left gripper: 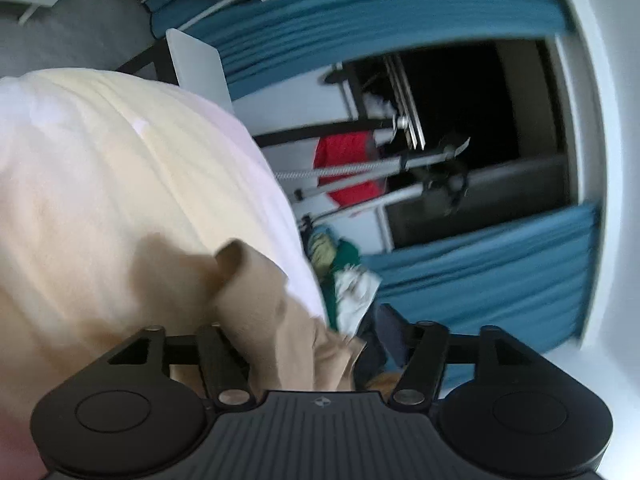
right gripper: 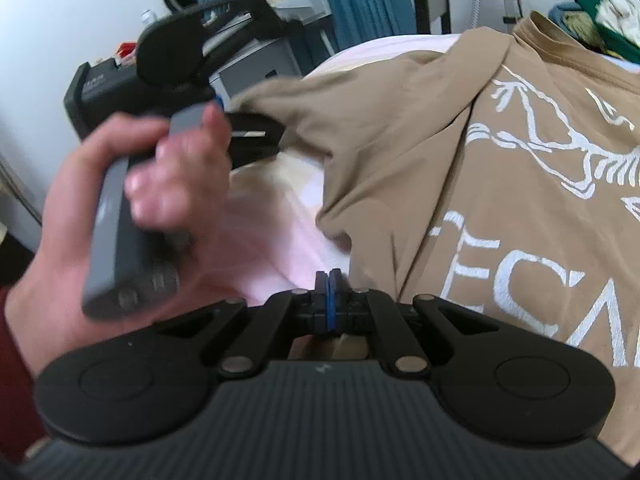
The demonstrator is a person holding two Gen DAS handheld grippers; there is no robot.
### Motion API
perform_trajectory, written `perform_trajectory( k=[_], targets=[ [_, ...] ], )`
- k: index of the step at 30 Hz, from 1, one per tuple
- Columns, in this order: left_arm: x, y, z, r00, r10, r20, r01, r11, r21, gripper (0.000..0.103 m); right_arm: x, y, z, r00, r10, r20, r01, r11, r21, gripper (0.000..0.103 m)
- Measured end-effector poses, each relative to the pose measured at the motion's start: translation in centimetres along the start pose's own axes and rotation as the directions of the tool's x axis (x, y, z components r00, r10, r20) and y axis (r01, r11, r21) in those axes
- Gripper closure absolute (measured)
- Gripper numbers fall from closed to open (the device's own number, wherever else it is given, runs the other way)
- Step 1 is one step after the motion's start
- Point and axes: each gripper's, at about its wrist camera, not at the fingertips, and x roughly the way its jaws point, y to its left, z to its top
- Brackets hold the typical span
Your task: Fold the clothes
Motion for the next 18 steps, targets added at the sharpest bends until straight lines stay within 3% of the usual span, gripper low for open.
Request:
perform_trajectory(
  k=[2, 4, 6, 7, 12, 15, 18],
  targets=[
    [-0.7, 0.5, 0.5, 0.998, -0.009, 0.056, 0.01, 1.0, -0.028, 0.036, 0.1, 0.4, -0.9, 1.0, -0.003, 0.02, 0.004, 1.0, -0.03, 0.1],
    [-1.5, 1.0, 1.1, 0.994, -0.016, 0.112, 0.022, 0.998, -0.056, 0.031, 0.1, 0.2, -2.0, 0.998, 0.008, 0.057, -0.007, 1.0, -0.03, 0.1],
    [-3.0, 1.2, 1.6, 0.983, -0.012, 0.183, 0.023, 0.998, -0.063, 0.018, -0.2, -0.2, -2.6, 0.995, 0.027, 0.092, -0.026, 1.0, -0.006, 0.1],
    [-3.5, 1.1, 2.1, 0.98, 0.001, 0.199, 0.012, 0.998, -0.065, 0.017, -0.3, -0.4, -2.7, 0.994, 0.035, 0.102, -0.036, 0.999, 0.006, 0.1],
    [-2.3, 2.5, 3.2, 0.991, 0.089, 0.104, -0.078, 0.992, -0.103, 0.021, -0.6, -0.9, -3.0, 0.991, 0.054, 0.122, -0.059, 0.997, 0.044, 0.1],
    [-2.5, 1.3, 3.1, 0.99, 0.117, 0.077, -0.117, 0.993, -0.011, 0.018, -1.5, -1.1, -2.9, 0.992, 0.053, 0.116, -0.062, 0.996, 0.071, 0.1],
    [-3.3, -1.5, 2.0, 0.983, 0.178, 0.05, -0.184, 0.972, 0.144, 0.017, -3.5, -1.3, -2.6, 0.993, 0.049, 0.111, -0.062, 0.992, 0.112, 0.099]
  ],
)
